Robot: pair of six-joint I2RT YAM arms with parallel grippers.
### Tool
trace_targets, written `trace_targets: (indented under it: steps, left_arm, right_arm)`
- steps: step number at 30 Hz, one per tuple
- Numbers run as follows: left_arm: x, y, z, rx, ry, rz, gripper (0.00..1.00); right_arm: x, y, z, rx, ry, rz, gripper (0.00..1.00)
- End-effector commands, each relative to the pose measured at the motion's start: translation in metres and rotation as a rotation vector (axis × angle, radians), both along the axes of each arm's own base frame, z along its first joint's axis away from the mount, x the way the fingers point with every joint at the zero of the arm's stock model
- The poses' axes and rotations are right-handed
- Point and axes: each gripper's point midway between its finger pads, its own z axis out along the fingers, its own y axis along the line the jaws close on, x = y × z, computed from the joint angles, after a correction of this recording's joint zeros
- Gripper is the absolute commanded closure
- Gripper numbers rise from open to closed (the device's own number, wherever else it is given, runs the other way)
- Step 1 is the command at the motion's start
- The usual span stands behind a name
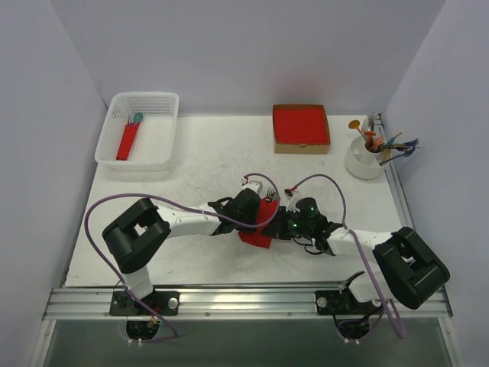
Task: Place the utensils on the paper napkin and roll it up
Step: Roll the napkin at the center of the board.
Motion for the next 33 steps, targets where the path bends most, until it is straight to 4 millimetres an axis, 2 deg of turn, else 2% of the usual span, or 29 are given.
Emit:
trace_targets:
  steps: [1,15,25,29,33]
  left_arm:
    - [0.005,0.004,-0.003,0.046,-0.007,0.017,0.98]
    - [0.006,0.008,0.002,0.069,-0.01,0.03,0.98]
    - [0.007,0.01,-0.003,0.087,-0.004,0.037,0.98]
    - [0.007,0.01,-0.004,0.089,-0.002,0.038,0.98]
    - [0.008,0.009,-0.002,0.092,-0.004,0.034,0.98]
  right_arm:
    - [-0.003,0.015,0.023,0.087,-0.067,0.049,0.99]
    - [-0.019,0.014,-0.011,0.035,-0.014,0.071,1.0]
    - [-0.034,0.016,-0.027,-0.018,0.001,0.099,1.0]
    - [-0.034,0.013,-0.032,-0.038,0.011,0.091,1.0]
    - [-0.029,0.019,-0.022,-0.012,-0.003,0.088,0.98]
